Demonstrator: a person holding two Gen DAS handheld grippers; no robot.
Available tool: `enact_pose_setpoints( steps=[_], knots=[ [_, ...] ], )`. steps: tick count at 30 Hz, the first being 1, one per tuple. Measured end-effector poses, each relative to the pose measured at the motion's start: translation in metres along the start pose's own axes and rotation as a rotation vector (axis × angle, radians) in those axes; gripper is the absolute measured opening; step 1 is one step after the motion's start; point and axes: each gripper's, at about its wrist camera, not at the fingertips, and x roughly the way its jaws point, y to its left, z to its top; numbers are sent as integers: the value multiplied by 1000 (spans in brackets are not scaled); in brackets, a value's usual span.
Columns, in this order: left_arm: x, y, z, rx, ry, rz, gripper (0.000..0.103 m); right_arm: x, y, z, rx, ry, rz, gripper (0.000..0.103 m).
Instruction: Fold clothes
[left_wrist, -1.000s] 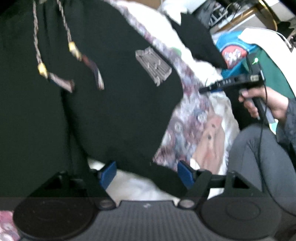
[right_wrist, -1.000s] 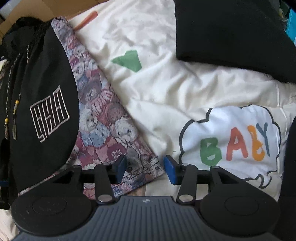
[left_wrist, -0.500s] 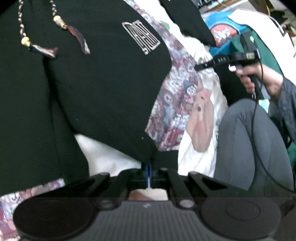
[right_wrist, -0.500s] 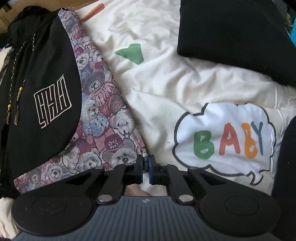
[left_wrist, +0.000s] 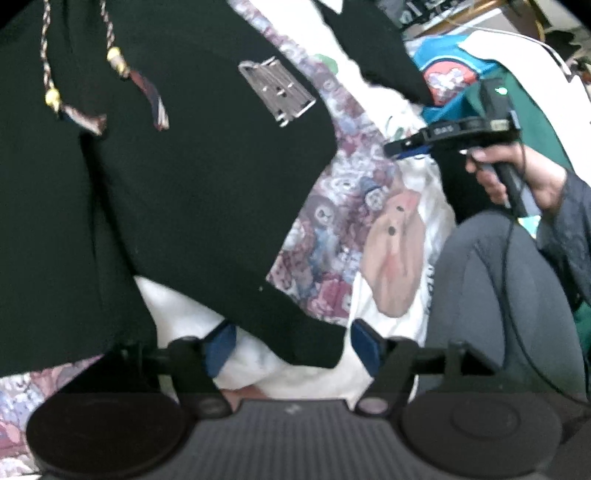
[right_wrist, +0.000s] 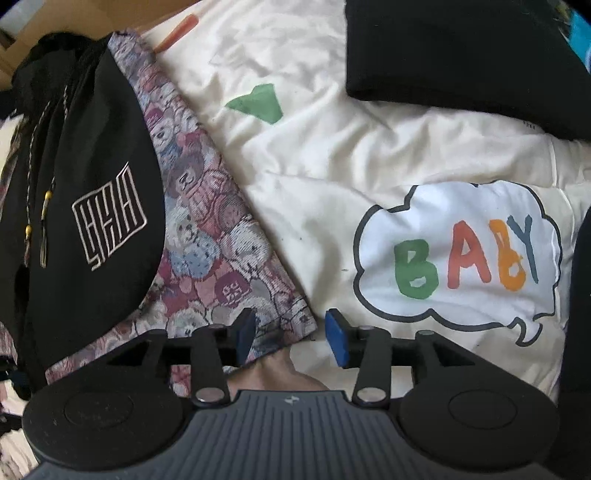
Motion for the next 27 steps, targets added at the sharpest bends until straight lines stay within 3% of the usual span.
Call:
enact_pose_setpoints(
  steps=[1,2,3,4,5,7,11,16,21,24,26,27],
  knots=[
    [2,-1,0,8,-1,-2,63,2,0,-1,4,-2,15,47],
    [5,-1,0,16,-1,-1,48,4,0,-4,1,2,35,47],
    [7,-1,1,21,0,15,40,6,0,-5,-1,2,50,44],
    [7,1,1,16,3,21,22,5,0,-5,-1,-4,54,34],
    [7,3,1,8,6,26,13,3,0,-5,-2,-9,55,26],
    [4,9,0,-14,16,28,6,-2,-1,-5,-12,-12,44,9],
    [-7,10,-5,-8,28,18,1,-7,-5,-4,-20,-10,20,6],
    [-16,2,-11,14,15,-9,1,-17,-10,-6,-37,-21,16,6],
    [-10,7,-15,-4,47,43,2,-17,-13,-7,-38,-11,-22,6],
    [-13,7,-16,-7,50,32,26,-12,-9,-8,-91,8,-103,8],
    [-23,6,-16,-9,23,17,59,-15,-10,-9,-87,-5,-88,10],
    [-32,5,-17,-1,-6,25,63,-19,-10,-8,-85,-21,-76,15]
  ],
)
